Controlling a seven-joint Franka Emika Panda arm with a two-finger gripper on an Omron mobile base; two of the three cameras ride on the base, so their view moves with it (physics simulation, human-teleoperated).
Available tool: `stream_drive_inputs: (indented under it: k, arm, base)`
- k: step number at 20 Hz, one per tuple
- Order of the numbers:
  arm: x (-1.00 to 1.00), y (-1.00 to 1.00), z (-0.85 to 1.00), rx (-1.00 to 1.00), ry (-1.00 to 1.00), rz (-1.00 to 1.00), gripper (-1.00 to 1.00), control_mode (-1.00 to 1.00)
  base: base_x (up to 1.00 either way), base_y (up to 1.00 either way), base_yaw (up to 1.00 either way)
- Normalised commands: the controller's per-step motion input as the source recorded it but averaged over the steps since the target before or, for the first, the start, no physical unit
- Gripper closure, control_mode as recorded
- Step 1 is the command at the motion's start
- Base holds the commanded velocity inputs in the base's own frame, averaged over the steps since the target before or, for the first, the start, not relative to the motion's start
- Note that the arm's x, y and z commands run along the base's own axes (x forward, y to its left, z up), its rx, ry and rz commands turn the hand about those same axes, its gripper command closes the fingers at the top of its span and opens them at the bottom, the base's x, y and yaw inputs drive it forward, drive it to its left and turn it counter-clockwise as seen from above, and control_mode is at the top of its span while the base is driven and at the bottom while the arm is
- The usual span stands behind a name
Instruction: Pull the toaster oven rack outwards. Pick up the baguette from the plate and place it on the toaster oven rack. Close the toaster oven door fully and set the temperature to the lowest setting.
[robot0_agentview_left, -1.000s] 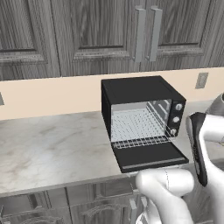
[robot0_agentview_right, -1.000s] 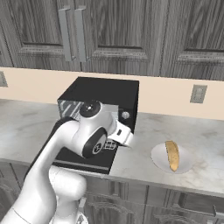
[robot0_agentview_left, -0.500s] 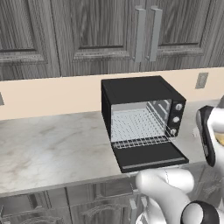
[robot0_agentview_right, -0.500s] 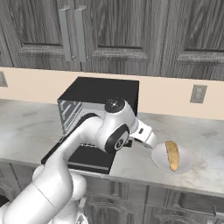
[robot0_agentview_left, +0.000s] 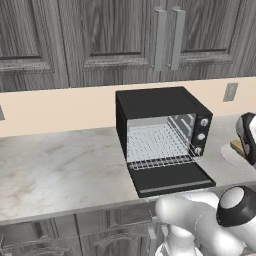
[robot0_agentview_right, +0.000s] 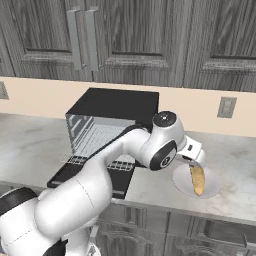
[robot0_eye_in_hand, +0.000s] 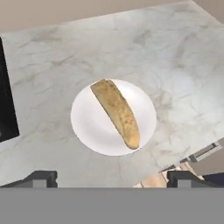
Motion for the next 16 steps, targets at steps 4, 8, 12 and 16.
stream_drive_inputs:
  k: [4,8,12,16]
  arm:
    - [0.16,0.00,-0.21,-0.01,0.00,0.00,-1.00,-1.00]
    - [0.56,-0.06,-0.32,0.00,0.04,0.00,-1.00,-1.00]
    - [0.75,-0.15,-0.28,-0.02,0.32,0.00,-1.00,-1.00]
    - [0.11,-0.65,-0.14,0.00,0.04,0.02,-1.00,-1.00]
  base:
    - [0.00,0.00,0.00]
    - [0.00,0.00,0.00]
    - [0.00,0.00,0.00]
    - [0.00,0.00,0.00]
